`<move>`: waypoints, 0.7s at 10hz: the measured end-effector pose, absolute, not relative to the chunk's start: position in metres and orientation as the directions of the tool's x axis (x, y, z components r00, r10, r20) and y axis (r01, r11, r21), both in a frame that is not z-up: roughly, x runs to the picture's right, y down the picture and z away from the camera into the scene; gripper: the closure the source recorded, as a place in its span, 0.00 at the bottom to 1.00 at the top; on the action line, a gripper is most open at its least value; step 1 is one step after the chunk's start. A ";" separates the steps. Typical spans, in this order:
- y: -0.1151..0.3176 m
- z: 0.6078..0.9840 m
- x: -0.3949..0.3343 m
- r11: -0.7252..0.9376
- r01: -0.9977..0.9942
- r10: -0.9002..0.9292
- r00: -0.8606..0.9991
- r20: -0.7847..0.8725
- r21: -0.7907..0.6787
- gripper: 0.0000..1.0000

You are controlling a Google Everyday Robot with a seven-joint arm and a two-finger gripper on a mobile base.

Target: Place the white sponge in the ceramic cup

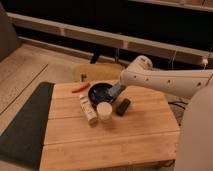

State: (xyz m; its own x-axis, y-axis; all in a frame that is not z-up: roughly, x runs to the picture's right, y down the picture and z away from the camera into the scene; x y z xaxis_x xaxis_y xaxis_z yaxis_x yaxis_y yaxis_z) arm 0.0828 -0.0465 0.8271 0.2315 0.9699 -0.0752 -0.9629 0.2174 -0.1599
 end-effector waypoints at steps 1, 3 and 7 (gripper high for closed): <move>-0.053 0.821 0.070 0.246 -0.953 0.964 0.259 -0.054 -0.178 1.00; -0.065 0.803 0.066 0.286 -0.940 0.956 0.293 -0.009 -0.185 1.00; -0.042 0.777 0.066 0.314 -0.927 0.946 0.323 -0.013 -0.207 1.00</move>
